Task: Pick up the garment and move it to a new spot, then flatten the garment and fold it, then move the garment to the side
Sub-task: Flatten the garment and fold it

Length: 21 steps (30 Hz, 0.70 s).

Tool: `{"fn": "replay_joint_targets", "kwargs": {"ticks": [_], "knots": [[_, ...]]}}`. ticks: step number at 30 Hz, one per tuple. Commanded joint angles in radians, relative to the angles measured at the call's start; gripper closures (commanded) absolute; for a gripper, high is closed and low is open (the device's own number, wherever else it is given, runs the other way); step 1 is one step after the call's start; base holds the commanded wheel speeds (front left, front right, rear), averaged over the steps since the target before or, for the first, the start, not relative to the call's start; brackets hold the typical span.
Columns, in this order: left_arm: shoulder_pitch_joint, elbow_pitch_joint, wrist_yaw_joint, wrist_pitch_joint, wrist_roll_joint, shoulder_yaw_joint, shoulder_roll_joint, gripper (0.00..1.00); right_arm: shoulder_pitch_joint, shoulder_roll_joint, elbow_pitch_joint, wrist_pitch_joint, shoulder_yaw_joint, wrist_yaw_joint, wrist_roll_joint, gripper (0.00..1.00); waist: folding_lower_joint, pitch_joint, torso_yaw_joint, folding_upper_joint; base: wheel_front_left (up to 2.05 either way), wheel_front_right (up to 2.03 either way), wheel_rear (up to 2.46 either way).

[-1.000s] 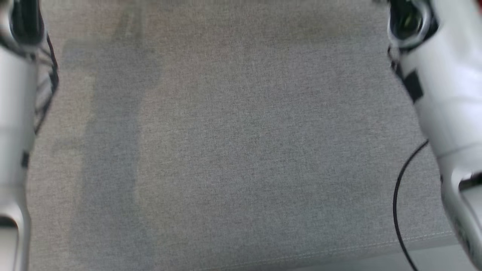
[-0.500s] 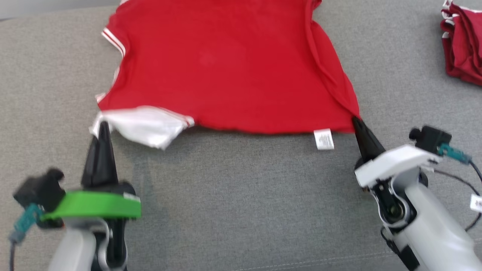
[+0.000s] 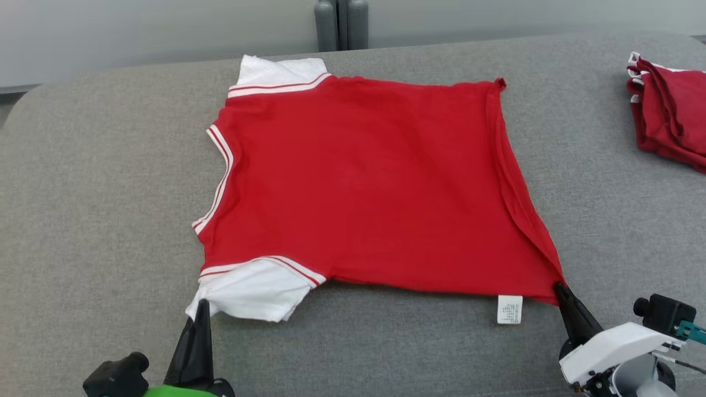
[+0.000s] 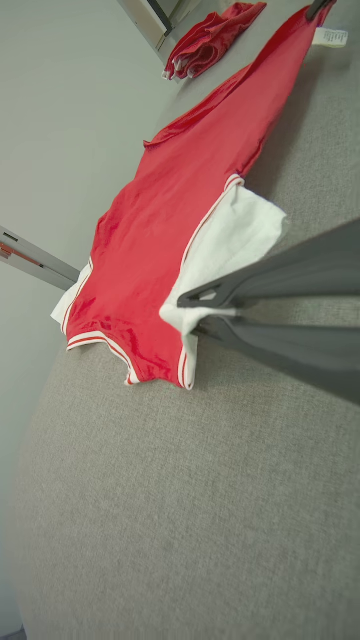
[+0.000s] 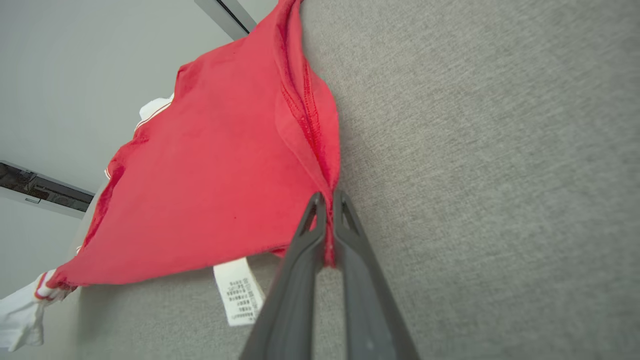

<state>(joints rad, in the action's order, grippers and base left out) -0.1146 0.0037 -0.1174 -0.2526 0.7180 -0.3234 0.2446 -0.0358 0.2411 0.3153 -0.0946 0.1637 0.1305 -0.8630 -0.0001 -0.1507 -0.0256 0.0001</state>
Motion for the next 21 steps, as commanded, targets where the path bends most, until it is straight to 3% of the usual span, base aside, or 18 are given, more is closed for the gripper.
{"fn": "replay_joint_targets", "kwargs": {"ticks": [1,10,21], "knots": [[-0.025,-0.008,-0.004,0.003,-0.005,0.000,0.013,1.00,0.033,0.003,-0.014,0.017,-0.026,0.000,0.021,1.00,0.0001,0.024,-0.008,-0.0001,0.00,0.00,0.00],[-0.024,-0.010,0.005,0.020,-0.004,-0.011,0.029,1.00,0.115,-0.085,-0.119,0.131,-0.130,0.000,0.104,1.00,0.0001,0.038,0.000,-0.0001,0.00,0.00,0.00],[0.169,0.050,0.063,0.073,-0.069,-0.054,0.078,1.00,0.055,-0.147,-0.225,0.256,-0.173,0.000,0.156,1.00,0.0001,0.005,0.031,-0.0001,0.00,0.00,0.00]]}}
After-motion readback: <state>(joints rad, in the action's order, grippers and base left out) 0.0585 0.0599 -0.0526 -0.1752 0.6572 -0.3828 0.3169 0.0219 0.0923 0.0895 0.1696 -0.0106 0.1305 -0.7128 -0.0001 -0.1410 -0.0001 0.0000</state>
